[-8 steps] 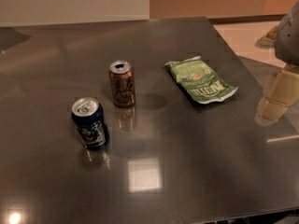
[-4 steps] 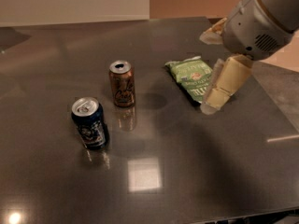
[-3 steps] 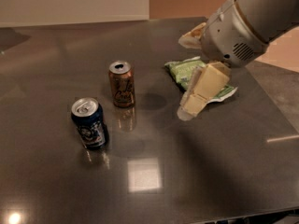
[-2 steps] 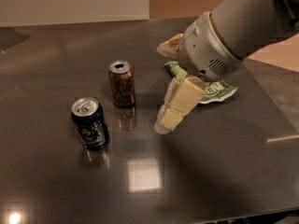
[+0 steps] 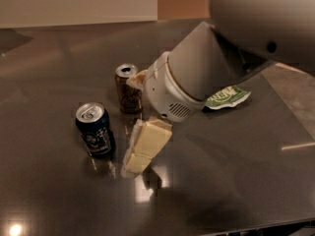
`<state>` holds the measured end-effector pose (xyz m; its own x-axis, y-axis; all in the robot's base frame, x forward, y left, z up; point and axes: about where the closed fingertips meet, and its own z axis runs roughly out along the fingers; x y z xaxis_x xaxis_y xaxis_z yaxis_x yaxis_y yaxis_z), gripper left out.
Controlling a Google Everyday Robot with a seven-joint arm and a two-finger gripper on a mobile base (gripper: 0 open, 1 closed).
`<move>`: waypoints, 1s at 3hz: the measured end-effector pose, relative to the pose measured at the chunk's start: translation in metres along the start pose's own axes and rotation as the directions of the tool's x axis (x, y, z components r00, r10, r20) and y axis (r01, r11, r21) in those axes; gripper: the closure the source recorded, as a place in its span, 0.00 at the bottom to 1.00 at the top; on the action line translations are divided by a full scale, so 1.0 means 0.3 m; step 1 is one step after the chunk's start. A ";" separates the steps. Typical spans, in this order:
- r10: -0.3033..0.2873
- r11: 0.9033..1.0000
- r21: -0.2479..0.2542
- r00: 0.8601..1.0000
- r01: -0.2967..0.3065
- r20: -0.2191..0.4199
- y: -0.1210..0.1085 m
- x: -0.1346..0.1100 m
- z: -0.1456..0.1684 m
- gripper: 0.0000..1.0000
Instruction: Knock pepsi can over
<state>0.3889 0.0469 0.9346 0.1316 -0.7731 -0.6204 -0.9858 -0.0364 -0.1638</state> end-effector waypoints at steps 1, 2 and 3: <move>0.014 0.999 -0.041 1.000 -0.014 -0.011 0.036 -0.035 0.101 0.00; 0.038 0.998 -0.050 0.999 -0.039 -0.017 0.026 -0.053 0.174 0.00; 0.060 0.997 -0.042 0.998 -0.061 -0.007 -0.011 -0.064 0.218 0.00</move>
Offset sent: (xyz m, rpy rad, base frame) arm 0.0063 0.0651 -0.0522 -0.0197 0.1026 -0.0236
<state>0.3965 0.1031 0.8969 0.0712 -0.7783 -0.6238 -0.9955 -0.0159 -0.0937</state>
